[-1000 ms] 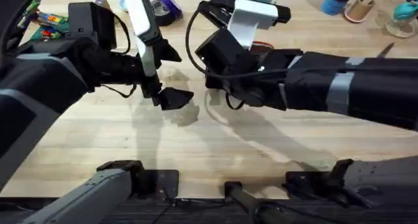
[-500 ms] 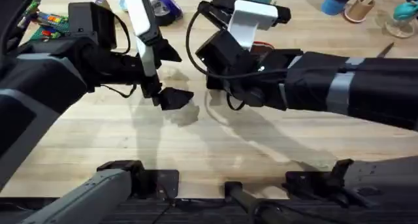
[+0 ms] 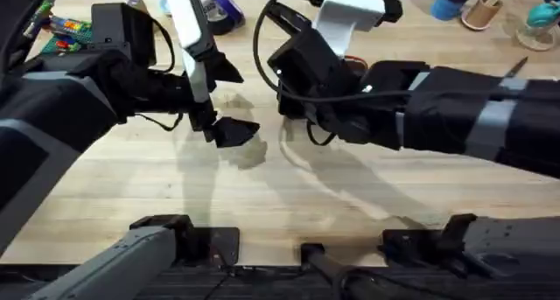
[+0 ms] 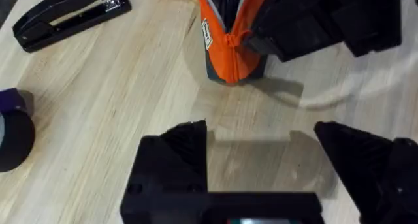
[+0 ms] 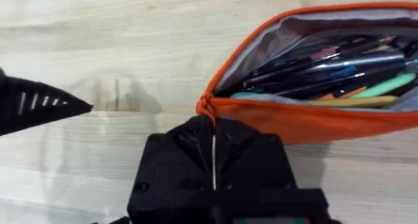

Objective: Unzip the bag, pick up the pens from the table one at a time and place them inside, then zip the bag closed.

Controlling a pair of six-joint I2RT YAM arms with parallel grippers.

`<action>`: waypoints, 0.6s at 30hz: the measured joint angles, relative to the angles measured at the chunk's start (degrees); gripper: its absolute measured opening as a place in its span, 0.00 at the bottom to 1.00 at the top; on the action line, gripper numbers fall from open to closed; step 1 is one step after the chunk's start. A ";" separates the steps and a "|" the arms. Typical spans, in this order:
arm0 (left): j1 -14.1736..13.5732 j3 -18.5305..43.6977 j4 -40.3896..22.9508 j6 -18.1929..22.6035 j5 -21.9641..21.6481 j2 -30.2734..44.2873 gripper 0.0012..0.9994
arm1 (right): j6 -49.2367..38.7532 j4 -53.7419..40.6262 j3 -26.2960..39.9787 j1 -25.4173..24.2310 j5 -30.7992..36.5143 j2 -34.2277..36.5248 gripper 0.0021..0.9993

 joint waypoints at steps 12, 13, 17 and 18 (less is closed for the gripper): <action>0.00 0.00 0.01 0.00 0.01 0.00 0.99 | -1.31 0.37 -0.04 0.00 -0.01 -2.06 0.03; 0.00 0.00 0.02 0.02 0.02 0.00 0.99 | -1.31 0.48 -0.04 0.00 -0.02 -2.21 0.03; 0.00 0.00 0.02 0.02 0.00 0.00 0.99 | -1.36 0.82 -0.04 0.00 0.00 -2.36 0.03; 0.00 0.00 0.02 0.00 0.00 0.02 0.99 | -1.52 1.14 -0.04 0.00 0.00 -2.35 0.03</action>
